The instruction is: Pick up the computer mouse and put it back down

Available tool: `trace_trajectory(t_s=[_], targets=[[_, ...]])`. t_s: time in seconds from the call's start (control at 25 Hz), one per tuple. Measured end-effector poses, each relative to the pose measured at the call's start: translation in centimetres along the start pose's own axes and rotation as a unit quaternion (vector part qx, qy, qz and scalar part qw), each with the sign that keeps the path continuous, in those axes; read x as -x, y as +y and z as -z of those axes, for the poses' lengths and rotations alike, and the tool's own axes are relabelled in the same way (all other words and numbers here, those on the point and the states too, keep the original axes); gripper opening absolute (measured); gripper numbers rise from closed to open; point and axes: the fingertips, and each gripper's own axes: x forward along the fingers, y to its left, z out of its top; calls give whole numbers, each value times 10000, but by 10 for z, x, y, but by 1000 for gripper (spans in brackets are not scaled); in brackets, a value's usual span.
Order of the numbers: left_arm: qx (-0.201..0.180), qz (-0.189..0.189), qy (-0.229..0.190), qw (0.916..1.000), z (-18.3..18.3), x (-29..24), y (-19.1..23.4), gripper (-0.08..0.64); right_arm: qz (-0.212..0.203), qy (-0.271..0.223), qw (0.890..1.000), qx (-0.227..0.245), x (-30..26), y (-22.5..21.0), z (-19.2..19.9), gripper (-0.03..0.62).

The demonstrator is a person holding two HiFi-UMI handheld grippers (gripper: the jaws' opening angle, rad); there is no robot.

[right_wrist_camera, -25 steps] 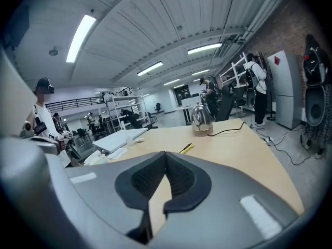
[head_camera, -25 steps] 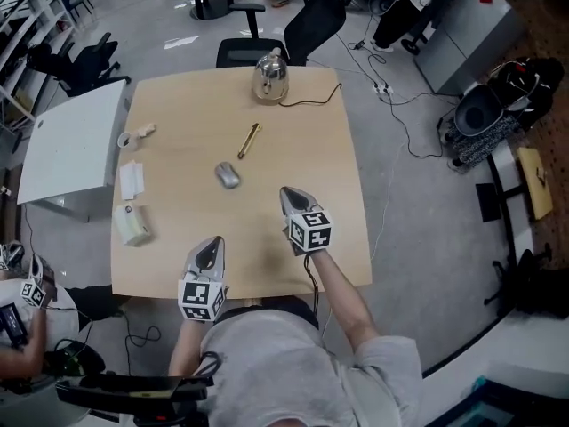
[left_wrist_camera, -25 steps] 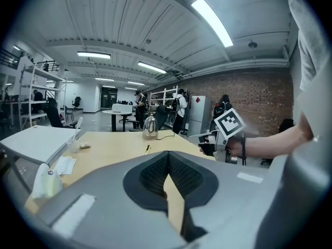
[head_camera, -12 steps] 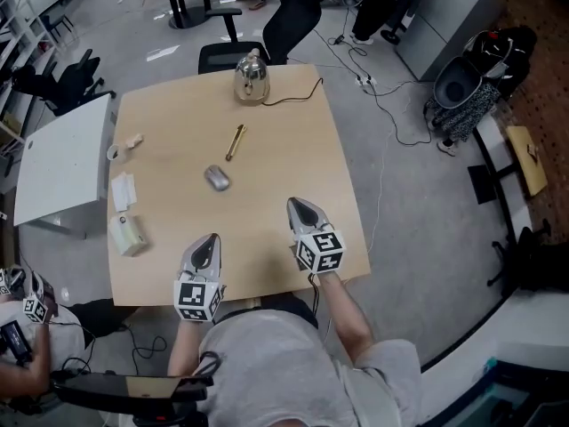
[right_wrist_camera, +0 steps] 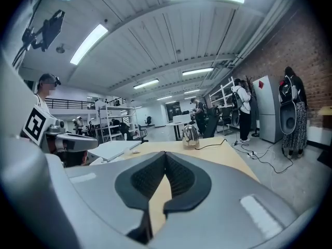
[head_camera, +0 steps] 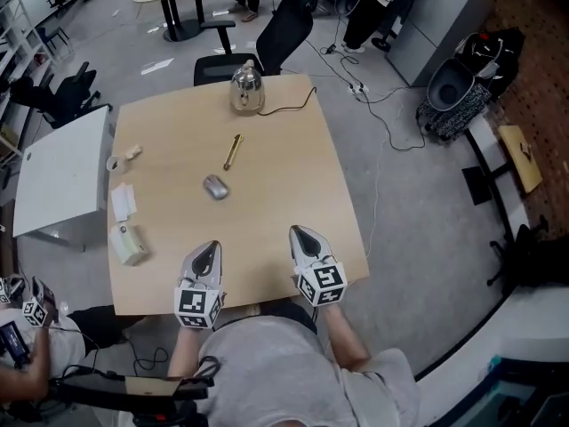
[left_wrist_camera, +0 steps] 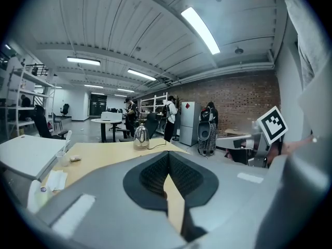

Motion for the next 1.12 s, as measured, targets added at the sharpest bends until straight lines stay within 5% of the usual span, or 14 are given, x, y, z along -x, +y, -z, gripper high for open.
trace_trajectory(t_s=[1.12], targets=[[-45, 155, -115, 9998, -1, 4, -7, 20, 73, -10, 9992, -401, 41, 15, 11, 6]])
